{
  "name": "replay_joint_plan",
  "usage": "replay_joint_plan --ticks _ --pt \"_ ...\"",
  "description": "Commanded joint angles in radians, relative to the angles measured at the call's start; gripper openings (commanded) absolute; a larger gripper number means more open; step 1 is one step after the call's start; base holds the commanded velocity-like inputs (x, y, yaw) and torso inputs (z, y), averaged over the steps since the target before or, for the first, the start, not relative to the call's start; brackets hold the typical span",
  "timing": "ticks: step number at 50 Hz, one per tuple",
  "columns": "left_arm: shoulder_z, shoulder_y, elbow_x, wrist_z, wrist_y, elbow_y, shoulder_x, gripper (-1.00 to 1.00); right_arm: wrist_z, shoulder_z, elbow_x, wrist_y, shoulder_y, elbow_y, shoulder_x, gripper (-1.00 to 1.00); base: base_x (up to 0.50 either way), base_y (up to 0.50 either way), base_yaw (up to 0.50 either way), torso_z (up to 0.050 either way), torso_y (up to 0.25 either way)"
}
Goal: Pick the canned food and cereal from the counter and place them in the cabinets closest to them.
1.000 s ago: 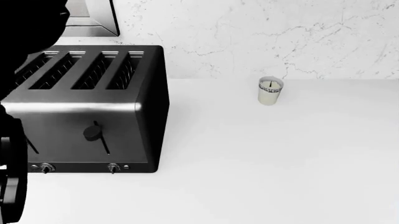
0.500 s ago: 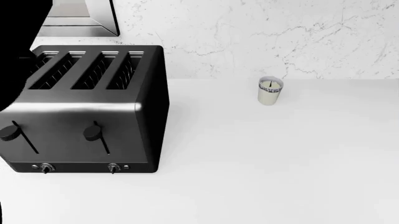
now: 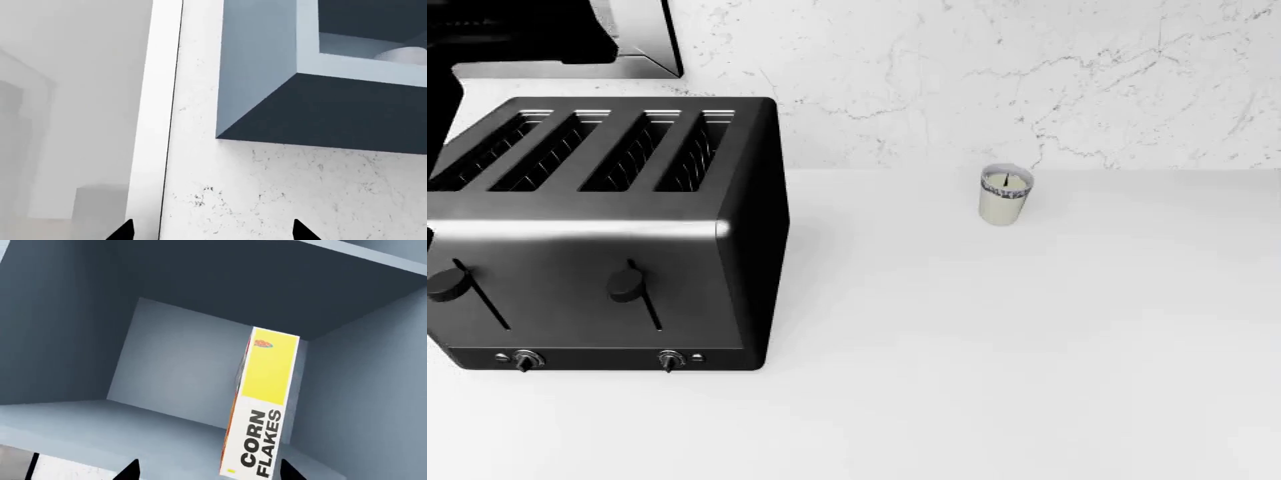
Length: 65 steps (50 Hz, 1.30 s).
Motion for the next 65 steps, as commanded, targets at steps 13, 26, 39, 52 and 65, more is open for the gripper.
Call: replay_joint_plan --ticks 13,26,39,52,65 --pt "-0.172 0.123 -0.122 -0.085 0.067 0.21 -0.102 1.0 0.031 -0.065 0.117 -0.193 0.018 -0.223 0.162 1.0 0.0 0.0 0.0 0.0 0.0" --pt "-0.238 0.132 -0.201 -0.122 0.096 0.253 -0.152 1.0 0.032 -0.062 0.142 -0.291 0.019 -0.349 0.27 1.0 0.0 0.0 0.0 0.0 0.0" --pt "-0.266 0.148 -0.206 -0.118 0.107 0.253 -0.167 1.0 0.032 -0.051 0.163 -0.37 0.019 -0.435 0.359 1.0 0.0 0.0 0.0 0.0 0.0" --pt "-0.304 0.154 -0.237 -0.137 0.125 0.261 -0.193 1.0 0.032 0.017 0.202 -0.372 0.019 -0.484 0.438 1.0 0.0 0.0 0.0 0.0 0.0" --pt "-0.365 0.143 -0.325 -0.177 0.161 0.28 -0.245 1.0 0.032 0.093 0.246 -0.352 0.019 -0.508 0.494 1.0 0.0 0.0 0.0 0.0 0.0"
